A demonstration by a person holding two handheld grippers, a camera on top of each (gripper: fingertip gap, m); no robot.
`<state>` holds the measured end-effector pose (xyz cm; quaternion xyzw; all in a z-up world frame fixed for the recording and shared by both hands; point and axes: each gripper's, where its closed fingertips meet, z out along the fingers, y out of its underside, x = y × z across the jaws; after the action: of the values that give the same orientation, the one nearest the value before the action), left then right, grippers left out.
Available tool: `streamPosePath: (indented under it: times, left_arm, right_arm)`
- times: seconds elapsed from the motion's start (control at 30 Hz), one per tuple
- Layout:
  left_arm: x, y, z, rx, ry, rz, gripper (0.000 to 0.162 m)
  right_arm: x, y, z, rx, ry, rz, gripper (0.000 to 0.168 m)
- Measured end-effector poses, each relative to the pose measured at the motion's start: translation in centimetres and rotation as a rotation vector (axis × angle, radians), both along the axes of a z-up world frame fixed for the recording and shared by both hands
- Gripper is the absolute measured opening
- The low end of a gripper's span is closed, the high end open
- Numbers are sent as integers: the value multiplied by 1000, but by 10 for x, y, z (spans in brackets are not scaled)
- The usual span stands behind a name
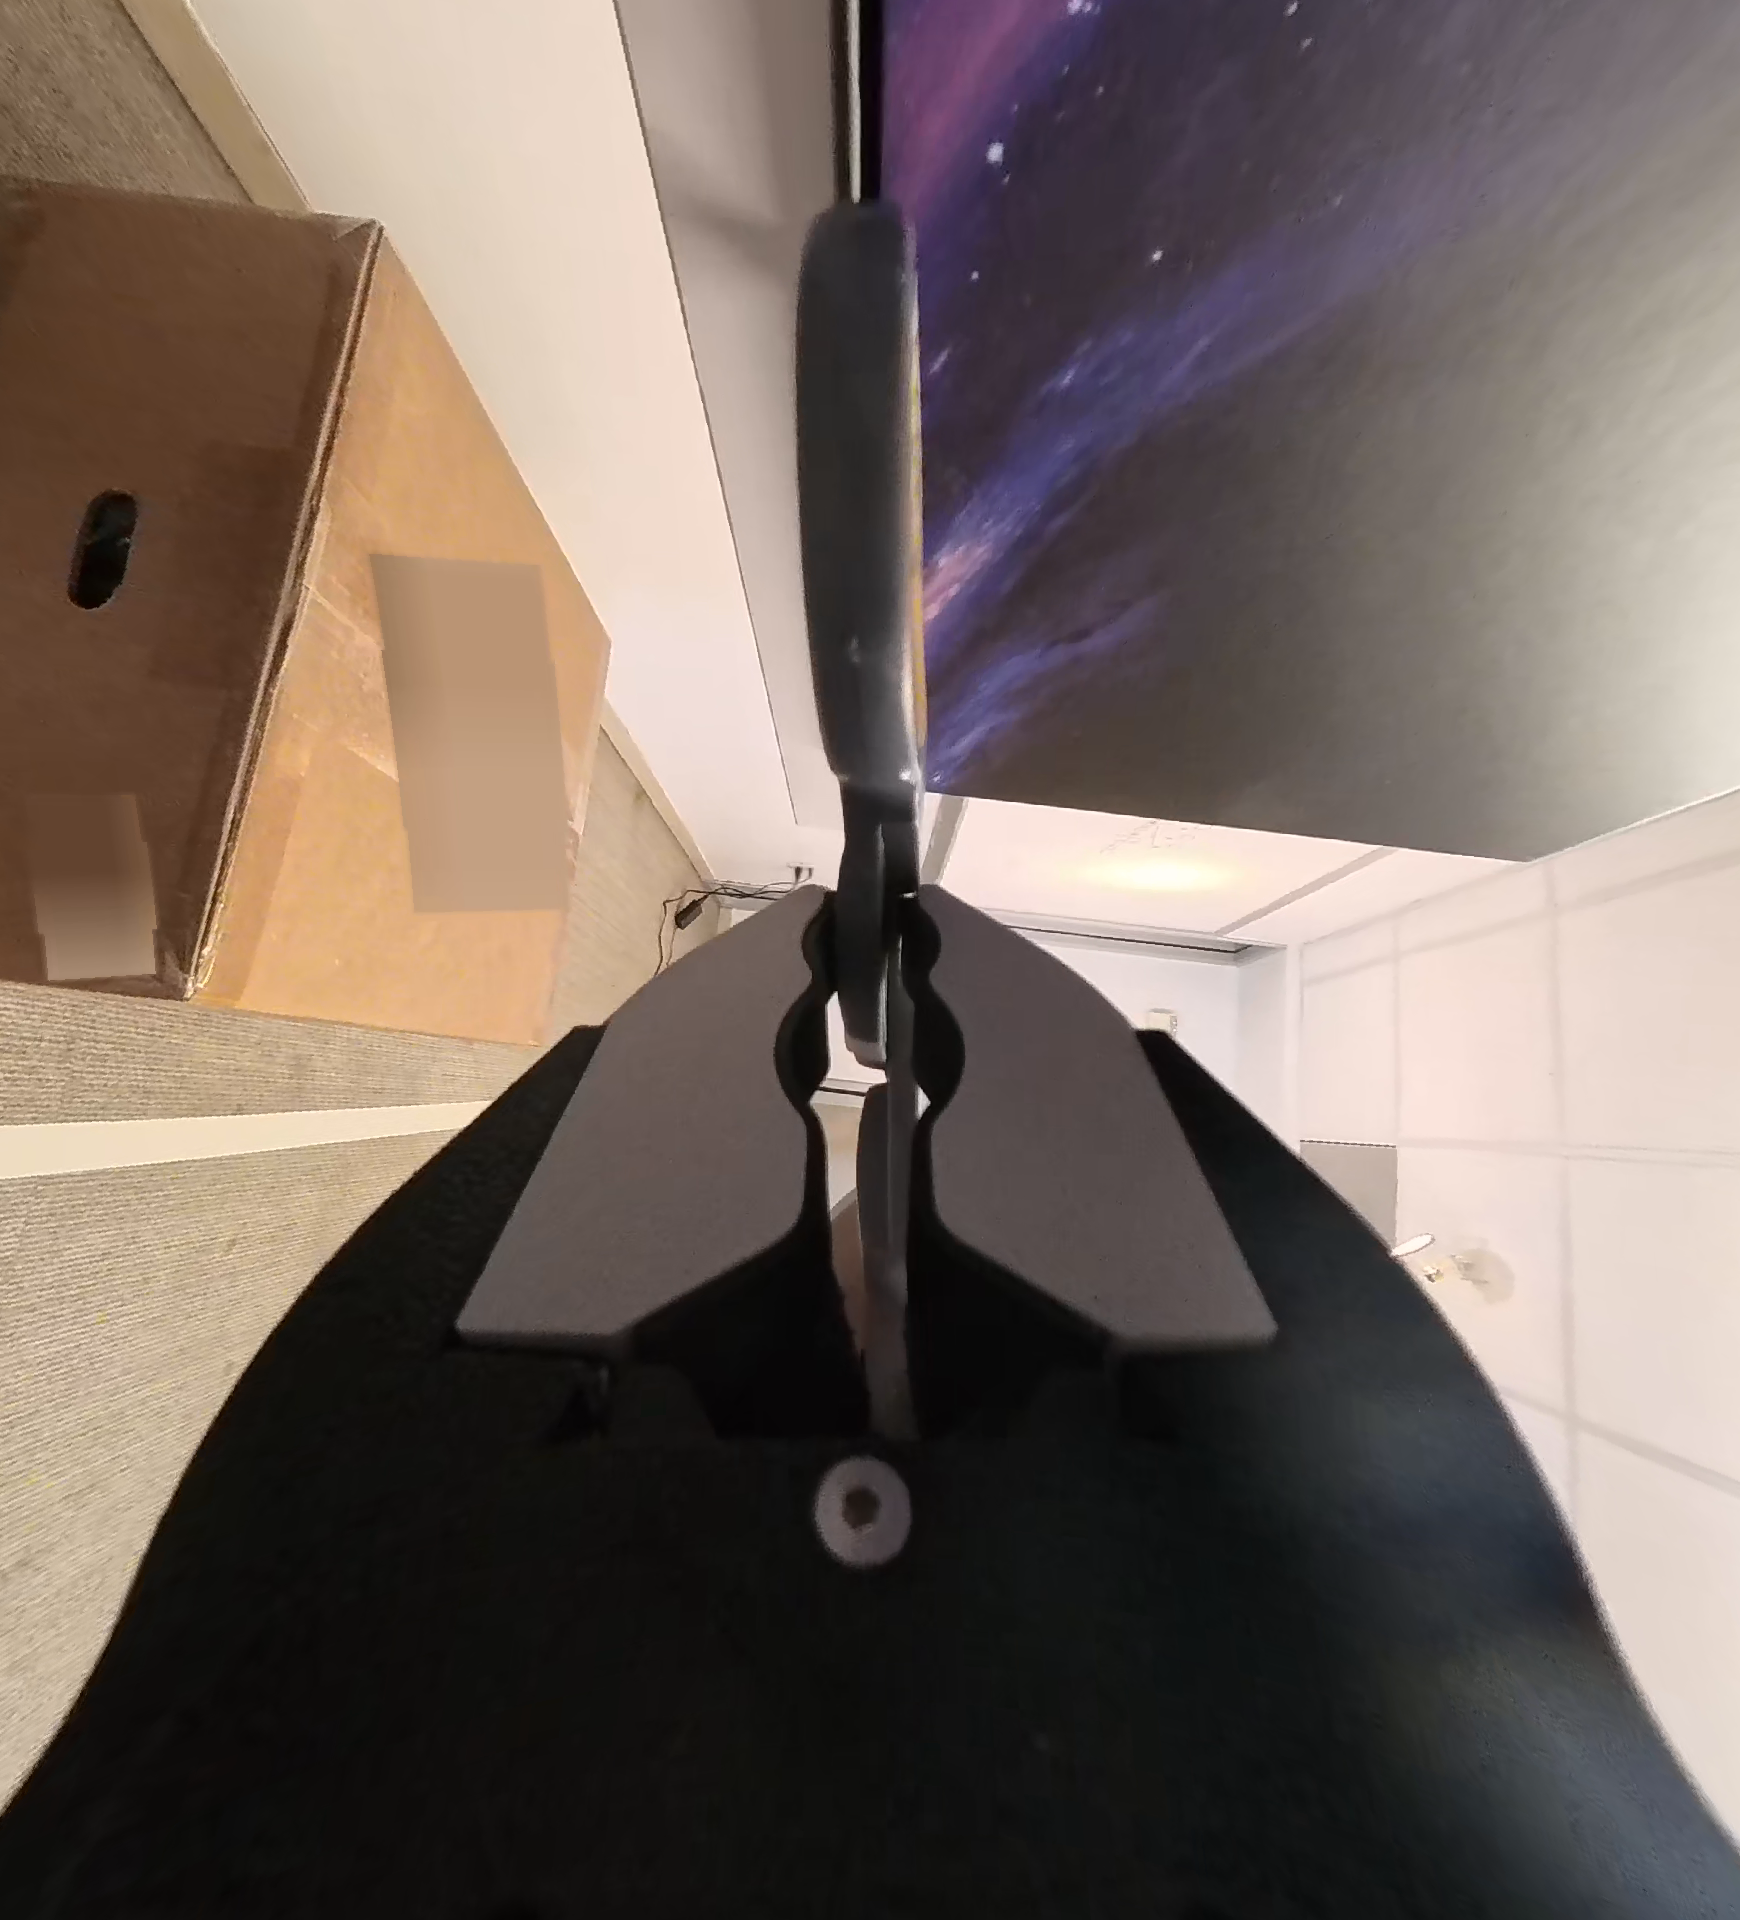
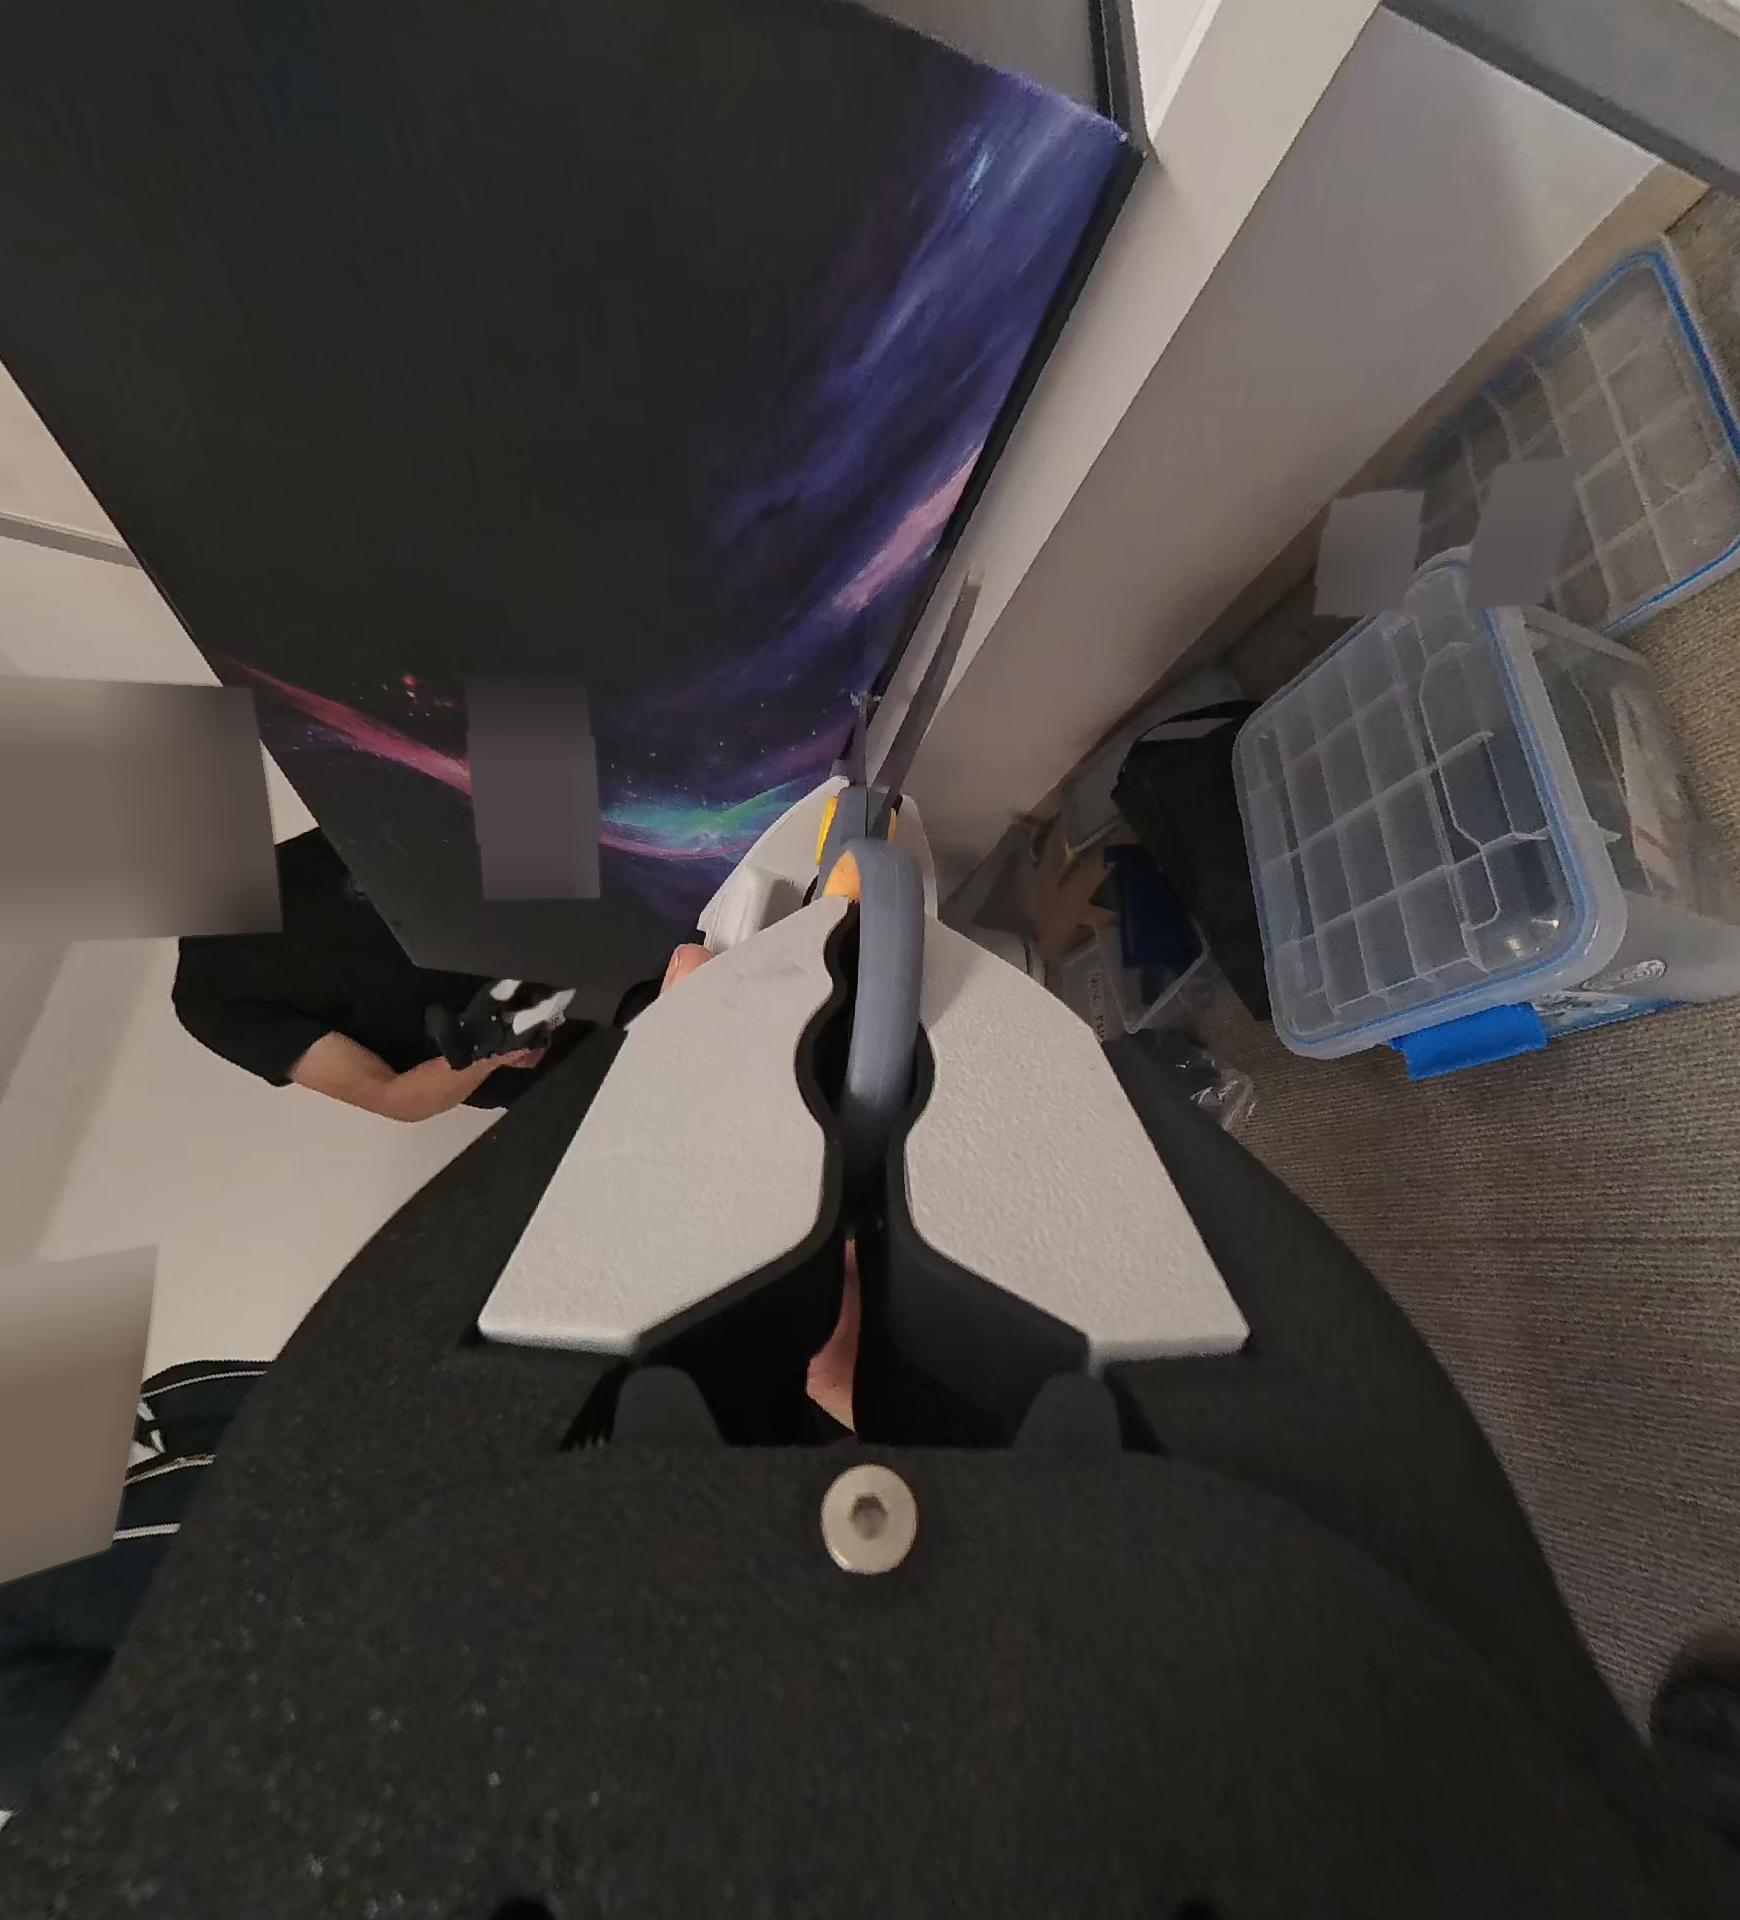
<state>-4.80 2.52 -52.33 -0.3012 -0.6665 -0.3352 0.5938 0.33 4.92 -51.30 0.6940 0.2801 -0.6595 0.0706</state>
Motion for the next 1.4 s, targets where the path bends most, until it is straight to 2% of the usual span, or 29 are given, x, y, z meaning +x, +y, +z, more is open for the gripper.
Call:
streamPosePath:
  times: [0.9,1.4]
  left_arm:
    - [-4,19,-2,7,33,-17,10]
    - [0,51,-3,-22,68,-60,10]
  right_arm:
    - [-9,23,-3,85,17,48,0]
    - [-5,54,-6,86,13,24,0]
